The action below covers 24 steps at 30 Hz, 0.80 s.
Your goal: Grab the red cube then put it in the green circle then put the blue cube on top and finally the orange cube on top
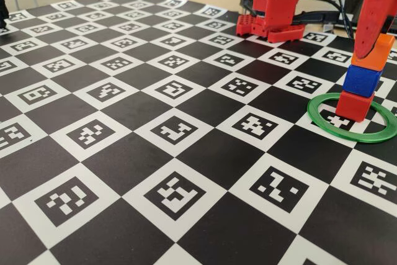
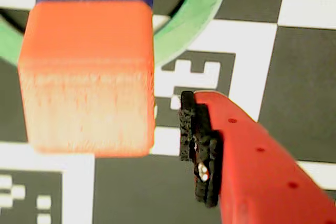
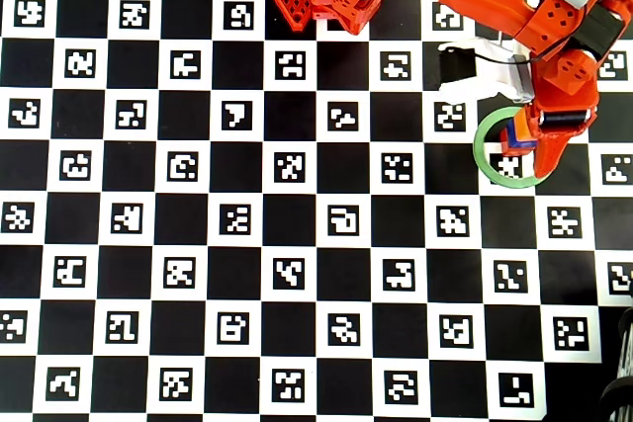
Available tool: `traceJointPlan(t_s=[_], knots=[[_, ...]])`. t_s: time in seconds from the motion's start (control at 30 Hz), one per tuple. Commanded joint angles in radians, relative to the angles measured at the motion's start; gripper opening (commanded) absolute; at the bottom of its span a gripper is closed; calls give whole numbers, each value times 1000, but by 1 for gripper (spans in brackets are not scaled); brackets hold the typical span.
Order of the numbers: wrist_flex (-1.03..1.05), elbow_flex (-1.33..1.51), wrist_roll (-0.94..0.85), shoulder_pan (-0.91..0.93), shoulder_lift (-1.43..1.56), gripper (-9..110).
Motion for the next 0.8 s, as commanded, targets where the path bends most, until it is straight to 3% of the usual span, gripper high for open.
traceJointPlan(t_s=[0.0,0.27,0.77], knots=[[48,-126,-14,-18,100,45],[164,-275,-120,44,110,41],[98,-138,-416,446,236,22]])
